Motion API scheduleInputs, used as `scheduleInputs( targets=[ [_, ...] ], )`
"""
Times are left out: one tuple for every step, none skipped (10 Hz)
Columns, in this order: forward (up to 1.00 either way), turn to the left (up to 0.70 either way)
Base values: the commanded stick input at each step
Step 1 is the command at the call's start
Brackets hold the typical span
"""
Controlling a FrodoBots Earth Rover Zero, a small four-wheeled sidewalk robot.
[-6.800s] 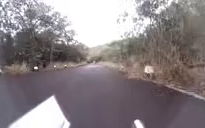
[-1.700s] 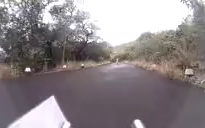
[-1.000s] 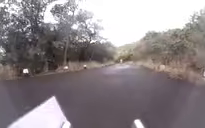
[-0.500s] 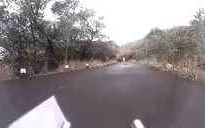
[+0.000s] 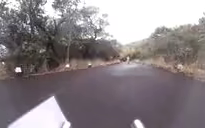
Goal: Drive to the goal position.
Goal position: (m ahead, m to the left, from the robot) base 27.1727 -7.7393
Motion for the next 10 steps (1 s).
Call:
scheduleInputs(
  targets=[
    [0.00, 0.00],
    [0.00, 0.00],
    [0.00, 0.00],
    [0.01, 0.00],
    [0.07, 0.00],
    [0.70, 0.00],
    [1.00, 0.00],
    [1.00, 0.00],
    [1.00, 0.00],
    [1.00, 0.00]
  ],
)
